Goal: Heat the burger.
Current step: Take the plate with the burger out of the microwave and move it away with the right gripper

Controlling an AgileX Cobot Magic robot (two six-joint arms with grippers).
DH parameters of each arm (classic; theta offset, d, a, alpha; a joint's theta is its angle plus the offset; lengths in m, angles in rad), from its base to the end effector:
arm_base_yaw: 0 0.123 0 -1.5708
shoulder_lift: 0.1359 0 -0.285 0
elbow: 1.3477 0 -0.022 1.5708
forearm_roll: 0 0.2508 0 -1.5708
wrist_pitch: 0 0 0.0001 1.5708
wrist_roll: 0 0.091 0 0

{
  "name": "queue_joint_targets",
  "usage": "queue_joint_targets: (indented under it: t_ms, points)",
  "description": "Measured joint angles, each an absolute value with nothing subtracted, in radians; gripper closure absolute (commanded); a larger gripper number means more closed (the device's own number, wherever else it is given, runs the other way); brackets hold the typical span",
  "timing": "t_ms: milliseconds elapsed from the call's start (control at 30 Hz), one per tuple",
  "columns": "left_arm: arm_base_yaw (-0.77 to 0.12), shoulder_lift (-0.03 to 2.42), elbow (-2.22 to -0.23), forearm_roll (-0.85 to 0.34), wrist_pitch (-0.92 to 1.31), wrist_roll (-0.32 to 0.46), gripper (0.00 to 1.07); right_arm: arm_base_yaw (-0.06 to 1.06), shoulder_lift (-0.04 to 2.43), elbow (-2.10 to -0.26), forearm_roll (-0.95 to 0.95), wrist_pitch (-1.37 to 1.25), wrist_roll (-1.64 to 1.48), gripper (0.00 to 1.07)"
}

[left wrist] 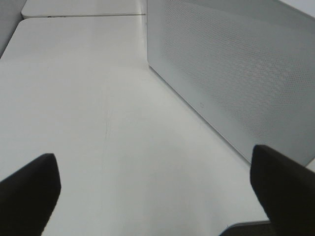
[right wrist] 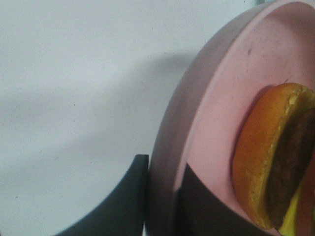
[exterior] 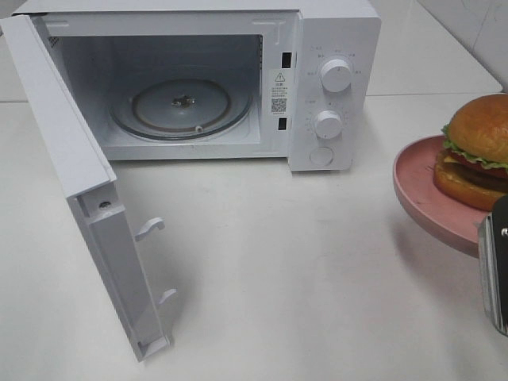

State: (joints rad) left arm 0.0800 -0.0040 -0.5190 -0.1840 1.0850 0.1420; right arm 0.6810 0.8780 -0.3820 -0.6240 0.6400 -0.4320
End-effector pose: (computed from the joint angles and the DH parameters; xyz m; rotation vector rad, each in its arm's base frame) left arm -0.0083 -0.0154 0.2817 0.0767 2.0314 -0.0805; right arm 0.1269 0.0619 0.2159 -1.7418 1.8294 -0.5603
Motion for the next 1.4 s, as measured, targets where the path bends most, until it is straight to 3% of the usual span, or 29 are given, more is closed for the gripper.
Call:
queue_joint_targets:
  t_ms: [567,1400]
  points:
    - [0.08,-0.004,-0.519,-0.184,1.085,0.142,0.06,0.681,0.892,-0.382,-0.751,0.798,-0.007,1.07]
    - [0.08,-0.004,-0.519,-0.184,1.085,0.142,0.06,0.681,1.367,-0.578,-0.932,0.979,0.792,1.07]
